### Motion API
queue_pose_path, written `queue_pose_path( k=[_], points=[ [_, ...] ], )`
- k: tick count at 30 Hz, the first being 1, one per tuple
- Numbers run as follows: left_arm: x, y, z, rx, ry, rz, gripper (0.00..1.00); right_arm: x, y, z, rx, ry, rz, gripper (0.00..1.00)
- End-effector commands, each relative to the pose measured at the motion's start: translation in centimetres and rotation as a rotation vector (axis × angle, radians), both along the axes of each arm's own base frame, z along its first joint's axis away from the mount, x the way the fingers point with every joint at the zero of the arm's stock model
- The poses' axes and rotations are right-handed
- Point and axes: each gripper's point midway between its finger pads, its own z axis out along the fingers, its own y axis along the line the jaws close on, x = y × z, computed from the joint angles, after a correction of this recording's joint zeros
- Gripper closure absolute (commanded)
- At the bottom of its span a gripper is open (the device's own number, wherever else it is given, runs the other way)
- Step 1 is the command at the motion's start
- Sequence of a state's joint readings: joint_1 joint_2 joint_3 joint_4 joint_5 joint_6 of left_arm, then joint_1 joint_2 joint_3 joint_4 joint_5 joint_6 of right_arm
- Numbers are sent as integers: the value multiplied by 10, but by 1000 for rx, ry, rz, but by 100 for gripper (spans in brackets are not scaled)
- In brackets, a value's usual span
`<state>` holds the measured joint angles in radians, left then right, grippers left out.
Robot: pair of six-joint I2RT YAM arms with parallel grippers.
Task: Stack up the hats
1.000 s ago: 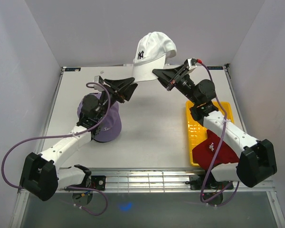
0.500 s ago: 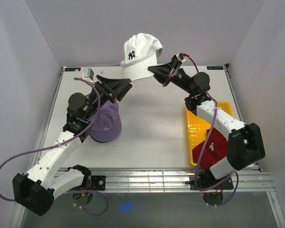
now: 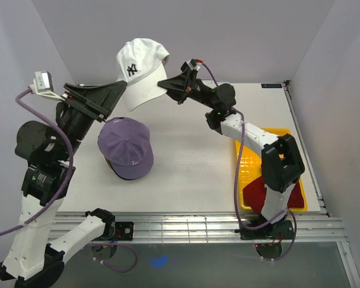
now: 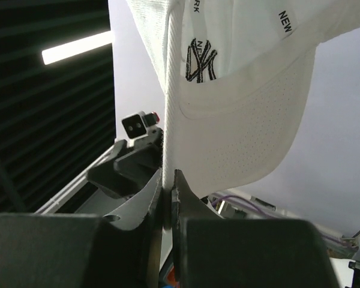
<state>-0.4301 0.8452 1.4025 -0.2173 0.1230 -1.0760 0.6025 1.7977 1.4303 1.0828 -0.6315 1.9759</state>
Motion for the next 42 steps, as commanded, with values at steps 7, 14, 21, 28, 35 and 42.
queue_pose_path(
  k=[7,14,21,28,35,42],
  points=[
    [11,45,3,143,94,280,43,-66,55,9,163,19,244,92],
    [19,41,10,183,86,278,43,-71,70,-24,214,102,303,92],
    [34,41,-18,234,160,310,43,-84,71,-36,265,121,354,92],
    [50,35,-43,289,225,311,43,-94,63,-42,308,130,387,92],
    [68,37,-87,361,349,350,43,-101,50,-57,318,153,389,92],
    [86,46,-123,442,457,427,47,-102,39,-68,330,179,379,92]
  ],
)
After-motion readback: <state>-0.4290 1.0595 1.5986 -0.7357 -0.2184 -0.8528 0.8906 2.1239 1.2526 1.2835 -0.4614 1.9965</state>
